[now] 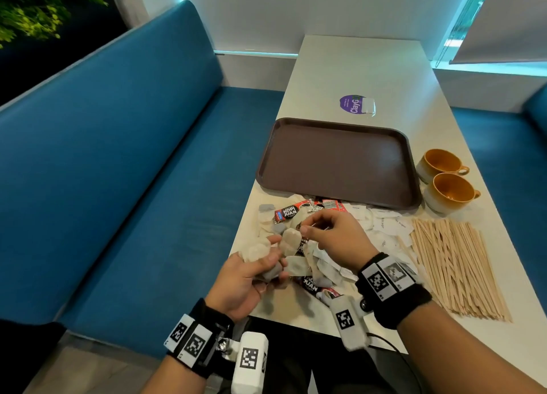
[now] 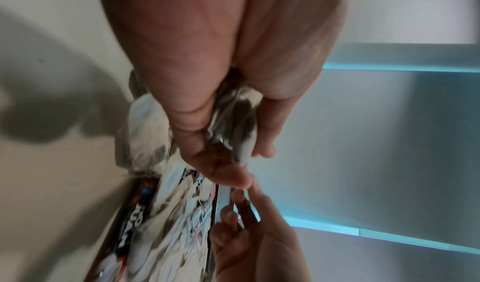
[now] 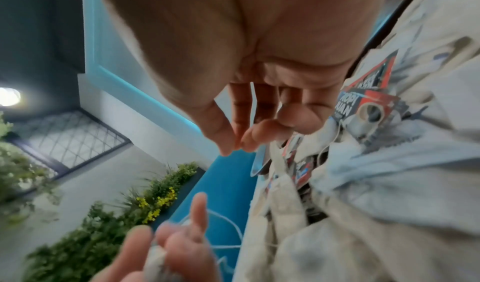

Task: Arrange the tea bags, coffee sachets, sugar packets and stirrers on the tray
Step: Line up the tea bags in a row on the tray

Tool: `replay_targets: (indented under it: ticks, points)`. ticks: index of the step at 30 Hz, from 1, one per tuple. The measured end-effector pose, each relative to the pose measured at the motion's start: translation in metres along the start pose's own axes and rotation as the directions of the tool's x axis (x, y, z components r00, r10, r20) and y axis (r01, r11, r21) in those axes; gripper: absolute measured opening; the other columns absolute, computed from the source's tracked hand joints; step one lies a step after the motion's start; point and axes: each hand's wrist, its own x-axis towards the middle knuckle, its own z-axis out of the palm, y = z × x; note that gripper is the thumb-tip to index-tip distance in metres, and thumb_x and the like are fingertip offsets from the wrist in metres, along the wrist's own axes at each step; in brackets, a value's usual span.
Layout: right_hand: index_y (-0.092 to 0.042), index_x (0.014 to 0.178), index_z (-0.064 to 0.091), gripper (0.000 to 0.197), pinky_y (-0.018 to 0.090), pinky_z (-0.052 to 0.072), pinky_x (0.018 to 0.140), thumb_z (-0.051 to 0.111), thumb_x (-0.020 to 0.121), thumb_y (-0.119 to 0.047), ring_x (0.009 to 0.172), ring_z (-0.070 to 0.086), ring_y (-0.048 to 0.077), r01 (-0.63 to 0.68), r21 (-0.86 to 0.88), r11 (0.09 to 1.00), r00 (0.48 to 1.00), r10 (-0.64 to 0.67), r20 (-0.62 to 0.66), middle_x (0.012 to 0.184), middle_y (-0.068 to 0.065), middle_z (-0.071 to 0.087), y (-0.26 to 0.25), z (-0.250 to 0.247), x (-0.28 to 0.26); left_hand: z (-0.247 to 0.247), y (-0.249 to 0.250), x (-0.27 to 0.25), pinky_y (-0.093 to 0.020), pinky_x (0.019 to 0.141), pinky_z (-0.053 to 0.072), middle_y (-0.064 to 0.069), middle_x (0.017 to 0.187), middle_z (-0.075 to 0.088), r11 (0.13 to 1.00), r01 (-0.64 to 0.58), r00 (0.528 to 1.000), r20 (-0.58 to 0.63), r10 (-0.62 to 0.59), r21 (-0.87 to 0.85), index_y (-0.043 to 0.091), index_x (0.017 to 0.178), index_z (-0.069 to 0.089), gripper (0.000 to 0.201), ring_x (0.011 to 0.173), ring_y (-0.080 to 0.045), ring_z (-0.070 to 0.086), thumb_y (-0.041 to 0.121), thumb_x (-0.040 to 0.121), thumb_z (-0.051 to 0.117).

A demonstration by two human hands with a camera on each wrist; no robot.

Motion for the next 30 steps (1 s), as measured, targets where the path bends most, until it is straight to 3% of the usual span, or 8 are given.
replay_targets:
  ticks: [3,6,10,13,19,25,28,30]
  points:
    - [-0.022,0.088,0.073,0.005,0.022,0.055,0.064,0.078,0.088,-0.024,0.066,0.061,0.008,-0.042,-0.176,0.983,0.999,0.041,-0.01,0.08,0.0,0.071,0.007,0.005,0.01,-0.011,0.009,0.001,-0.033,0.067,0.061,-0.012,0.074,0.065,1.0,-0.029,0.997,-0.069,0.029,0.0,0.001,0.124,0.06,0.038,0.068,-0.016,0.066,0.0,0.086,0.062]
    - [-0.023,0.096,0.072,0.017,0.031,0.057,0.079,0.076,0.088,-0.037,0.08,0.063,0.009,-0.033,-0.376,0.926,0.998,0.054,0.045,0.083,-0.01,0.066,0.01,0.018,0.013,-0.02,0.013,0.002,-0.033,0.066,0.061,-0.011,0.079,0.066,0.997,-0.076,0.989,-0.129,0.074,-0.007,0.001,0.114,0.061,0.04,0.078,-0.023,0.069,-0.009,0.075,0.064]
    - [-0.026,0.094,0.069,0.02,0.03,0.053,0.075,0.076,0.086,-0.043,0.083,0.063,0.011,-0.05,-0.45,0.892,0.998,0.06,0.008,0.083,-0.013,0.063,0.012,0.032,0.014,-0.026,0.012,0.004,-0.034,0.063,0.061,-0.008,0.086,0.068,0.997,-0.079,0.986,-0.146,0.078,-0.005,0.001,0.11,0.064,0.05,0.08,-0.024,0.07,-0.02,0.065,0.063]
    - [-0.025,0.082,0.07,0.014,0.035,0.057,0.077,0.082,0.082,-0.034,0.078,0.065,0.013,-0.077,-0.351,0.933,0.997,0.073,-0.024,0.077,-0.009,0.066,0.015,0.035,0.016,-0.028,0.012,0.006,-0.032,0.06,0.058,-0.008,0.086,0.065,1.0,-0.014,0.991,-0.131,0.014,-0.003,0.003,0.112,0.065,0.048,0.071,-0.019,0.067,-0.02,0.07,0.069]
    - [-0.015,0.079,0.07,0.01,0.028,0.054,0.071,0.079,0.083,-0.014,0.075,0.067,0.012,-0.045,-0.141,0.989,0.999,0.042,-0.025,0.081,-0.003,0.072,0.002,0.026,0.014,-0.025,0.019,0.011,-0.029,0.052,0.053,-0.01,0.082,0.063,0.996,0.091,0.977,-0.194,-0.085,0.025,0.003,0.112,0.065,0.025,0.07,-0.021,0.062,0.01,0.088,0.067]
    - [-0.005,0.086,0.063,0.017,0.05,0.059,0.076,0.076,0.08,0.005,0.073,0.062,0.024,0.052,0.16,0.986,0.998,-0.044,-0.052,0.078,0.011,0.065,-0.009,0.014,0.008,-0.016,0.021,0.019,-0.03,0.048,0.05,-0.015,0.088,0.065,0.994,0.101,0.969,-0.231,-0.088,0.046,0.004,0.115,0.065,0.056,0.069,-0.027,0.065,0.055,0.094,0.054]
    - [-0.001,0.093,0.061,0.022,0.044,0.058,0.063,0.073,0.082,0.014,0.071,0.06,0.028,0.016,0.362,0.932,0.997,-0.042,0.065,0.08,0.019,0.064,-0.023,0.015,-0.001,-0.013,0.019,0.022,-0.034,0.055,0.056,-0.022,0.104,0.069,0.994,0.113,0.973,-0.203,-0.111,0.002,0.001,0.12,0.067,0.076,0.078,-0.031,0.069,0.067,0.092,0.044]
    - [-0.003,0.095,0.063,0.025,0.036,0.053,0.058,0.075,0.08,0.014,0.067,0.061,0.028,-0.059,0.438,0.897,0.977,-0.037,0.208,0.079,0.021,0.067,-0.029,0.018,-0.009,-0.013,0.017,0.023,-0.038,0.067,0.059,-0.021,0.121,0.07,0.993,0.12,0.983,-0.14,-0.119,-0.004,0.005,0.125,0.068,0.08,0.096,-0.035,0.07,0.072,0.093,0.038]
